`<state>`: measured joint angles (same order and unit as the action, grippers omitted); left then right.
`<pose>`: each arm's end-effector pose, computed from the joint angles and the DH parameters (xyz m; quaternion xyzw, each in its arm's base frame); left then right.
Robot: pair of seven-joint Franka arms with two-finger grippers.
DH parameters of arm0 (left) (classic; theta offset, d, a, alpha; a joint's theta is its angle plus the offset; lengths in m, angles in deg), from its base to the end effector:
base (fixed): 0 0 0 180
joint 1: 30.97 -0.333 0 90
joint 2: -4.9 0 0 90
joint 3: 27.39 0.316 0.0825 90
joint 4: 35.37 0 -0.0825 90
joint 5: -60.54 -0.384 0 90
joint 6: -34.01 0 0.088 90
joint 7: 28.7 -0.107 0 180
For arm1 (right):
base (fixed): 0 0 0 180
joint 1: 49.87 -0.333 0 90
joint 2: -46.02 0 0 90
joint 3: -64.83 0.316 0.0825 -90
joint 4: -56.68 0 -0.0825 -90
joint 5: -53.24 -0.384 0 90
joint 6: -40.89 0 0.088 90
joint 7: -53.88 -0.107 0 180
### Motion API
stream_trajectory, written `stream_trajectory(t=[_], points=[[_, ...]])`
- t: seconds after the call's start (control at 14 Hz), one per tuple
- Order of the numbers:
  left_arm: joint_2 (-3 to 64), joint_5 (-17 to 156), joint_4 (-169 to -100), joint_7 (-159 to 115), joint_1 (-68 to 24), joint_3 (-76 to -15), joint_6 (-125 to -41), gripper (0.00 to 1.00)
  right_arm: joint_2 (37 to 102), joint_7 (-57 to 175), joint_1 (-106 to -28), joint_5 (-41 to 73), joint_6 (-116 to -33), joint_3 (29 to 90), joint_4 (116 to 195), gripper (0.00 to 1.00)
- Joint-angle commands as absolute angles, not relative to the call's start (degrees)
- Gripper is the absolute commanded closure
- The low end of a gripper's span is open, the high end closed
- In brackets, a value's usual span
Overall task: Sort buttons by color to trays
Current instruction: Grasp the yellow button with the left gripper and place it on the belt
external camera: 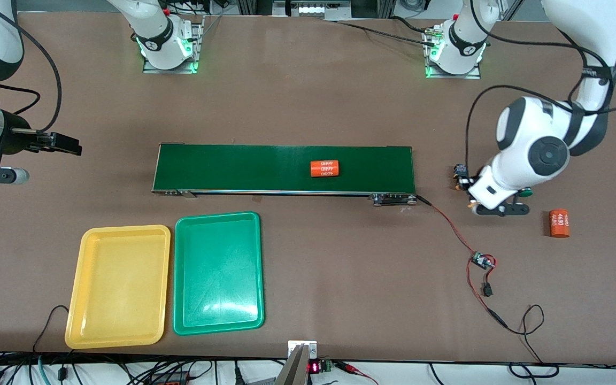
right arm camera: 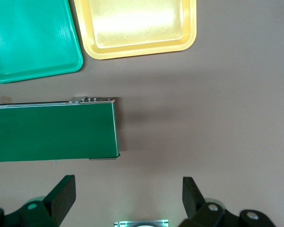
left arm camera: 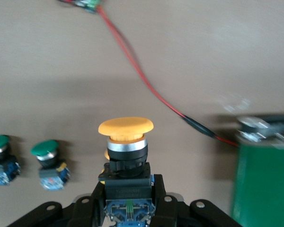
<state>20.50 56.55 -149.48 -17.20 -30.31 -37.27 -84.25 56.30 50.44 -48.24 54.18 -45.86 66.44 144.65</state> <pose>0.5691 -0.0994 0.3131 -0.9952 0.0102 0.0945 0.0241 0.5943 -0.0033 0.5334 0.9945 -0.0297 -0.0999 0.0087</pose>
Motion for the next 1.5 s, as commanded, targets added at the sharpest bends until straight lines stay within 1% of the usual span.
stream_trajectory(t=[0.0, 0.21, 0.28, 0.43, 0.64, 0.85, 0.93, 1.0, 1.14, 1.28, 1.42], points=[[18.88, 57.55, -149.98, -14.3, -30.53, -42.49, -81.92, 0.68, 56.48, 51.6, -47.93, 53.85, -45.34, 66.58, 144.21, 0.0], [19.58, 57.9, -151.38, -2.81, -30.27, -51.44, -82.7, 0.68, 56.39, 51.6, -47.85, 53.85, -45.25, 66.5, 144.21, 0.0], [19.66, 57.9, -151.47, -0.25, -30.27, -53.47, -82.8, 0.68, 56.39, 51.68, -47.85, 53.85, -45.16, 66.5, 144.21, 0.0], [20.1, 57.9, -152.43, 0.48, -30.0, -54.98, -85.85, 0.68, 56.48, 52.12, -47.76, 53.85, -45.16, 66.5, 144.21, 0.0], [22.29, 57.9, -157.26, 2.84, -28.77, -55.25, -97.61, 0.68, 56.48, 52.56, -47.32, 53.85, -45.16, 66.5, 144.3, 0.0], [24.84, 57.9, -159.03, 6.28, -26.84, -55.43, -103.0, 0.68, 56.39, 52.56, -47.14, 53.85, -45.16, 66.5, 144.74, 0.0], [25.2, 57.9, -159.29, 6.28, -26.66, -55.43, -104.23, 0.65, 56.39, 52.65, -47.14, 53.85, -45.16, 66.5, 145.09, 0.0], [25.29, 57.9, -159.29, 6.46, -26.66, -55.43, -104.42, 0.49, 55.87, 52.65, -47.23, 53.85, -45.16, 66.5, 145.96, 0.0], [24.77, 57.9, -159.21, 6.46, -26.75, -55.6, -104.24, 0.01, 53.16, 52.65, -47.49, 53.85, -45.77, 66.5, 150.52, 0.0], [22.58, 57.9, -158.86, 6.11, -26.92, -55.6, -103.54, 0.0, 50.86, 52.65, -47.58, 53.85, -47.26, 66.5, 154.48, 0.0], [19.24, 57.9, -157.54, 6.11, -27.45, -55.69, -98.82, 0.0, 48.23, 52.56, -47.58, 53.85, -50.15, 66.5, 158.78, 0.0]])
